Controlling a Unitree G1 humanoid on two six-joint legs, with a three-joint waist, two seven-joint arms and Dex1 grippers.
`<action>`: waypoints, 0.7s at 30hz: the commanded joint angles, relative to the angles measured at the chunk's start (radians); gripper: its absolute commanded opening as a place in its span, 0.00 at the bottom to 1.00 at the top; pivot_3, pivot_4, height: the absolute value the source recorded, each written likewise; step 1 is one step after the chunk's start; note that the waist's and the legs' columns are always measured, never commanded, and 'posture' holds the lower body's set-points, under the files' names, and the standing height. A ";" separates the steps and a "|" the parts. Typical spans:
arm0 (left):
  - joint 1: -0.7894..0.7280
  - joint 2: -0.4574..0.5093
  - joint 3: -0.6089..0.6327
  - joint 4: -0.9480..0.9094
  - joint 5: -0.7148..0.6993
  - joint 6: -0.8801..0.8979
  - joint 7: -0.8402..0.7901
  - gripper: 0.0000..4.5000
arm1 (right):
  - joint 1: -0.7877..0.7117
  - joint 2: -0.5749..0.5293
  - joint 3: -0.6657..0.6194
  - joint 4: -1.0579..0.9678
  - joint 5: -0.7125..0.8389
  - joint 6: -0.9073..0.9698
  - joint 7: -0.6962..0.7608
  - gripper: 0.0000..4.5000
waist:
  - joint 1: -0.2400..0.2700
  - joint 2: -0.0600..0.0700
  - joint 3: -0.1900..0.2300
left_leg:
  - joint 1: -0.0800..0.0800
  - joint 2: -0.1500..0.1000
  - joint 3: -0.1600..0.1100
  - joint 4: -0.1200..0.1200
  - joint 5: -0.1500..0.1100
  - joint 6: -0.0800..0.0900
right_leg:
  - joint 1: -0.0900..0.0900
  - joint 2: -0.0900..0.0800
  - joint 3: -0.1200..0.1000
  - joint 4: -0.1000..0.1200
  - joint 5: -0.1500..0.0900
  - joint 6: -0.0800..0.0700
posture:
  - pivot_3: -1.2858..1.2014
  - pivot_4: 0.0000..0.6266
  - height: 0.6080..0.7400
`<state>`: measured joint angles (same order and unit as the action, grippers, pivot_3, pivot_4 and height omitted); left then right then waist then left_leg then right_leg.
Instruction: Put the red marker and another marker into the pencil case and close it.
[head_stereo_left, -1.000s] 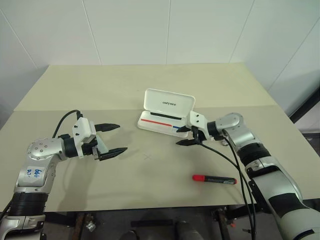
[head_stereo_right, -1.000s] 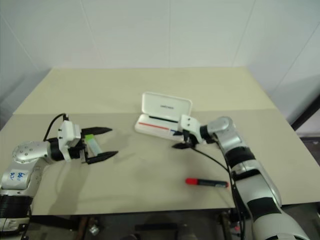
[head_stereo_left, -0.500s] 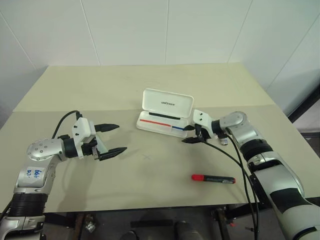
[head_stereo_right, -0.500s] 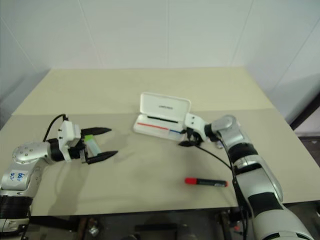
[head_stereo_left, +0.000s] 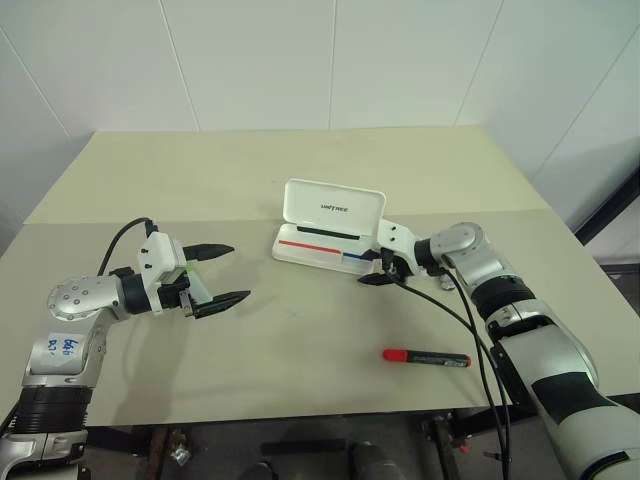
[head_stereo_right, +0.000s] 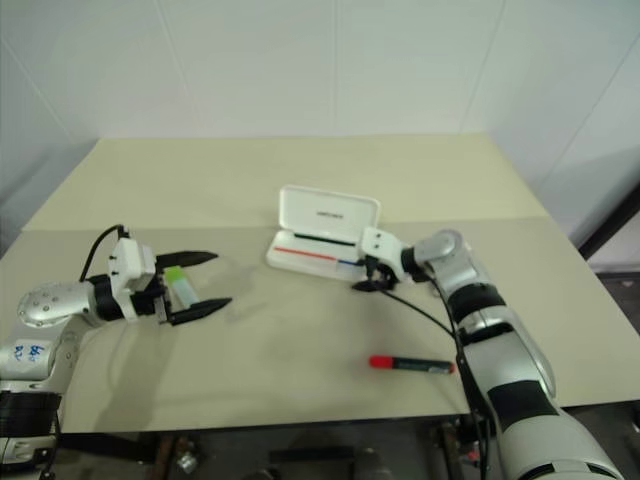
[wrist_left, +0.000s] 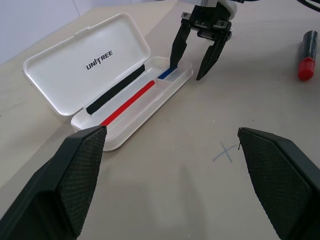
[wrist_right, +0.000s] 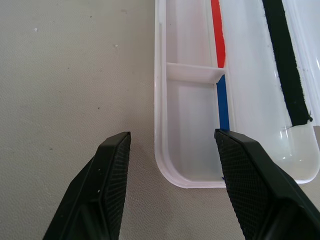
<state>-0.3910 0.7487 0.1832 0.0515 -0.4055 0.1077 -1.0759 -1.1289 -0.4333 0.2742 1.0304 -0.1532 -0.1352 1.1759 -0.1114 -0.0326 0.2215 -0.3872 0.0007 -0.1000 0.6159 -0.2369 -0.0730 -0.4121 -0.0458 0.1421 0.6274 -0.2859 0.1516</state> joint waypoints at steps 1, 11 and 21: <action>-0.012 0.010 0.025 -0.023 -0.010 -0.018 0.007 1.00 | 0.007 -0.010 0.024 -0.022 -0.029 -0.004 0.034 0.62 | 0.000 0.000 0.000 | 0.000 0.000 0.000 0.000 0.000 0.000 | 0.000 0.000 0.000 0.000 0.000 0.000 | 0.52 0.24 1.00; -0.025 0.002 0.016 -0.006 -0.008 -0.026 0.008 1.00 | 0.004 -0.006 0.069 -0.014 -0.098 0.010 0.005 0.58 | 0.000 0.000 0.000 | 0.000 0.000 0.000 0.000 0.000 0.000 | 0.000 0.000 0.000 0.000 0.000 0.000 | 0.52 0.24 1.00; -0.048 -0.001 0.010 0.015 -0.001 -0.038 0.006 1.00 | -0.037 0.018 0.102 0.028 -0.139 -0.015 -0.025 0.00 | 0.000 -0.002 -0.001 | 0.002 0.000 0.000 0.001 0.001 0.000 | 0.002 0.000 0.000 0.000 0.001 0.000 | 0.52 0.24 1.00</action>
<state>-0.4226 0.7458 0.1820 0.0672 -0.4038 0.0865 -1.0725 -1.1728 -0.4128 0.3558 1.0283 -0.2572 -0.1549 1.1636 -0.1118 -0.0343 0.2204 -0.3854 0.0006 -0.1002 0.6173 -0.2360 -0.0734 -0.4099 -0.0457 0.1421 0.6279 -0.2850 0.1514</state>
